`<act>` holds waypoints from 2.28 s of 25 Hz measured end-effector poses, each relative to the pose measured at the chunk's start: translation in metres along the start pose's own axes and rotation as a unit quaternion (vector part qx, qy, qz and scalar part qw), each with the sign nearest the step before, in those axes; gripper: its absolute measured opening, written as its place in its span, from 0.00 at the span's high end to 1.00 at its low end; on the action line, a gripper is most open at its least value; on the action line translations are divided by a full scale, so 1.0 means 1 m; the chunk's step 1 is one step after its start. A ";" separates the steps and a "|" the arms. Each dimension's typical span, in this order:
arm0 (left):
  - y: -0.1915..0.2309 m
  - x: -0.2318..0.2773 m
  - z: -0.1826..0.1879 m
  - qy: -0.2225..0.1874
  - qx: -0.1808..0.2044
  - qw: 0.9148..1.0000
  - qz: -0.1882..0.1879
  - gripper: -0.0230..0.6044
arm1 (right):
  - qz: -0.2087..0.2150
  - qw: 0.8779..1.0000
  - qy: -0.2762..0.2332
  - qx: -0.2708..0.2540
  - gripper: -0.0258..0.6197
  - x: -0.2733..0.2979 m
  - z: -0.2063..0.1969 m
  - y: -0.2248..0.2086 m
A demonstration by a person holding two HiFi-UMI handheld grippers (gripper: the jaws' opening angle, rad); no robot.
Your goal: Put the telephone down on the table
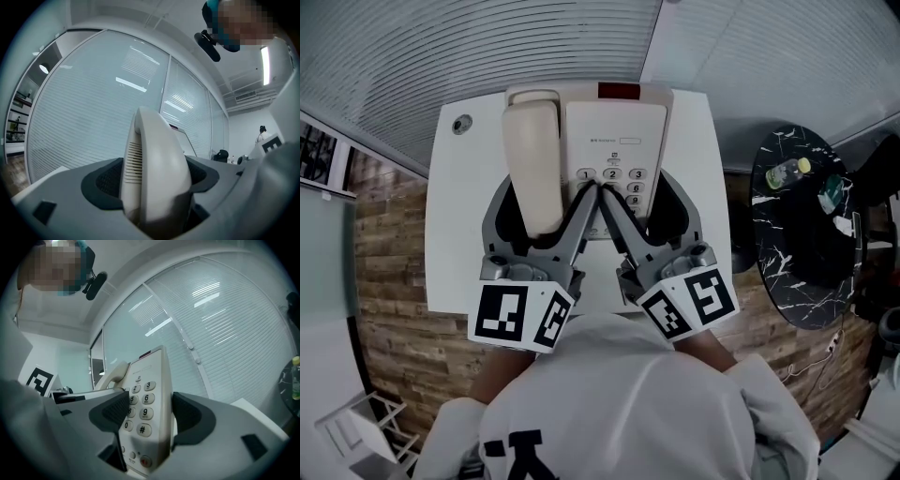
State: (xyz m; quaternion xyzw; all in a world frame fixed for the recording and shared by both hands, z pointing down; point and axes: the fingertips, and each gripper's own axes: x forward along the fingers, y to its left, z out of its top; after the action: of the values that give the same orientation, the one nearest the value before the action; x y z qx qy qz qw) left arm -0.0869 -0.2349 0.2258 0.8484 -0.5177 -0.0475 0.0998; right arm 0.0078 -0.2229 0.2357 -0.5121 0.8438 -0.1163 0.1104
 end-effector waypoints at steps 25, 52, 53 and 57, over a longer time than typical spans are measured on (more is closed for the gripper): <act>0.003 0.015 -0.045 0.034 -0.029 0.998 0.035 0.35 | 0.009 0.998 0.060 0.016 0.50 0.004 -0.035 -0.030; 0.007 0.017 -0.101 0.076 -0.051 0.994 0.053 0.35 | 0.005 0.993 0.114 0.038 0.50 -0.006 -0.085 -0.052; 0.007 0.017 -0.102 0.077 -0.052 0.994 0.053 0.35 | 0.005 0.993 0.116 0.038 0.50 -0.006 -0.087 -0.053; 0.009 0.017 -0.108 0.079 -0.052 0.994 0.055 0.35 | 0.006 0.992 0.120 0.039 0.50 -0.005 -0.092 -0.054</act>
State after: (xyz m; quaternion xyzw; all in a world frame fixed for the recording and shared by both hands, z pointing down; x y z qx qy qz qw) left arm -0.0673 -0.2408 0.3332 0.8135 -0.5509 -0.0019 0.1863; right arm 0.0274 -0.2350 0.3403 -0.4844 0.8489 -0.2094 0.0290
